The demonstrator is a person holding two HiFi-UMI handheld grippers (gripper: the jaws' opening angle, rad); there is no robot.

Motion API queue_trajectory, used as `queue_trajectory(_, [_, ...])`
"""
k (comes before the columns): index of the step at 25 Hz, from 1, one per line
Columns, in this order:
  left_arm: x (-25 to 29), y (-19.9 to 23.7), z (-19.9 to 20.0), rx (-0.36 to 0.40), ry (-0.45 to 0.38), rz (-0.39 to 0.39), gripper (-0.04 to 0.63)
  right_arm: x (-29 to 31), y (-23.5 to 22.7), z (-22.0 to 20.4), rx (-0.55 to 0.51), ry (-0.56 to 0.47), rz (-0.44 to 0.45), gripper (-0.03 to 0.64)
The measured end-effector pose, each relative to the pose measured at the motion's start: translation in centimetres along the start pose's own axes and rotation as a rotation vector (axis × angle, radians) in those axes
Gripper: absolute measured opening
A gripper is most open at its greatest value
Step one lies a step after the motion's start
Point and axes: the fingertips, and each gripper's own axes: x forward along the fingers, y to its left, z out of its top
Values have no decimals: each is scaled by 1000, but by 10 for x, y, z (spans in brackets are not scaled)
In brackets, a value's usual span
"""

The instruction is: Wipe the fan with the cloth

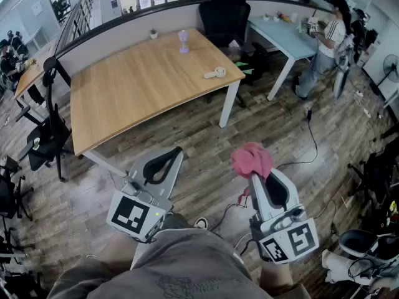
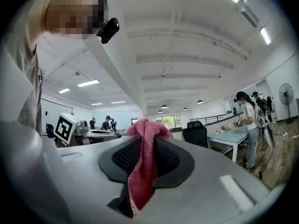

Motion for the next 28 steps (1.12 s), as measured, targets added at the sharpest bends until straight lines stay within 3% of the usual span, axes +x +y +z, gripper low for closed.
queue_trajectory(13, [4,-23,-3,-3,16,-13,2,-20,-13,-8,12,16,-3,83])
queue_trajectory(17, [1,-21,6,-34,-29,36,3,-25,-16,-7,28,17,-3,84])
queue_trajectory(18, [0,-18,12,-55,-58,57,45,-26,-17,-6,29,17,-4,84])
queue_trajectory(19, [-2,-15,18,-87,-91,74,128,-27,-18,-6,31,17,-6,84])
queue_trajectory(22, [0,-7,29,-129,-137,90,245,-27,-25,-7,39,16,-8,83])
queue_trajectory(25, [8,-6,22,-74,-112,86,258,-24,-32,-12,43,21,-14,83])
queue_trajectory(28, [16,-6,13,-73,-84,73,257,-19,-38,-16,51,29,-22,84])
